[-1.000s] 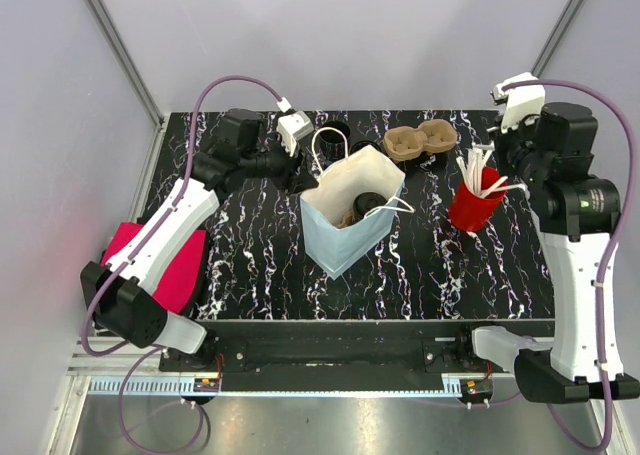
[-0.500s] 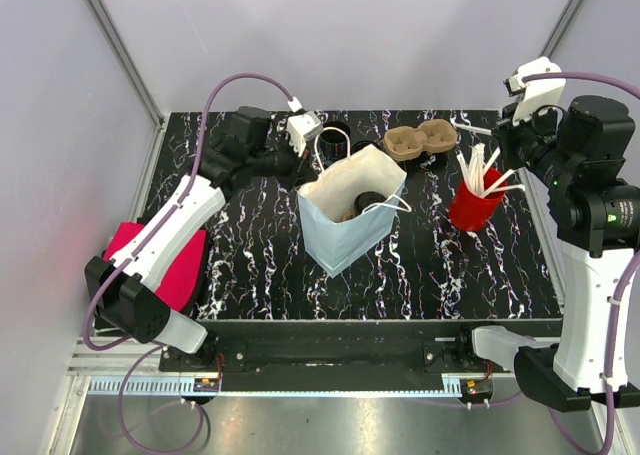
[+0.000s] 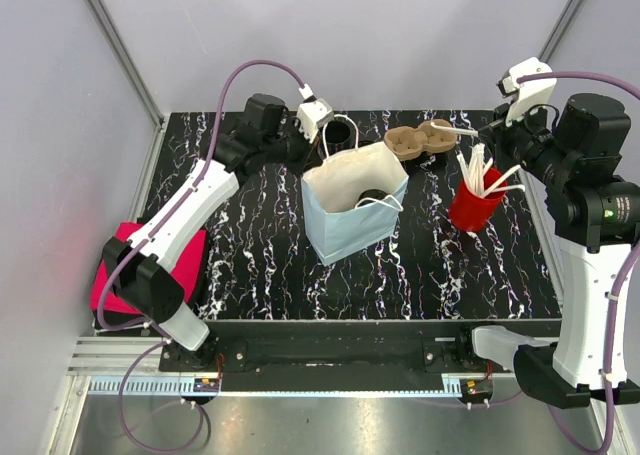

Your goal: Pack the takeout coffee

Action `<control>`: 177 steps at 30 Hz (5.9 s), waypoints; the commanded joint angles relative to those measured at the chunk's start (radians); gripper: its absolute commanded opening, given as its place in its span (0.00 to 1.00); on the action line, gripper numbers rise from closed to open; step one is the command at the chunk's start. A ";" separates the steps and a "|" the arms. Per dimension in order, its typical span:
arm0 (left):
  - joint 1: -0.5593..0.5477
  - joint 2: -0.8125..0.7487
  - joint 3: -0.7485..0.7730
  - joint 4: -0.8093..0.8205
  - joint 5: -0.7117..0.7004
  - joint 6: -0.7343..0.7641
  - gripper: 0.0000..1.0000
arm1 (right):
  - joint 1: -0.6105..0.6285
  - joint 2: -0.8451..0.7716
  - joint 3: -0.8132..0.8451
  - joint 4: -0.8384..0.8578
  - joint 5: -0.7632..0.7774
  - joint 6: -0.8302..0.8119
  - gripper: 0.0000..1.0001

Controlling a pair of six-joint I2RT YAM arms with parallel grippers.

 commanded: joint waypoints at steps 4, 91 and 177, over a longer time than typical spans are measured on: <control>-0.018 0.091 0.156 0.030 -0.083 0.021 0.00 | 0.009 0.019 0.042 0.033 -0.081 0.002 0.00; 0.496 -0.637 -0.468 -0.010 0.126 0.017 0.99 | 0.862 0.609 0.073 0.073 0.718 -0.192 0.10; 0.573 -0.663 -0.519 0.027 0.294 -0.017 0.99 | 0.296 0.387 -0.143 0.243 0.303 0.156 0.68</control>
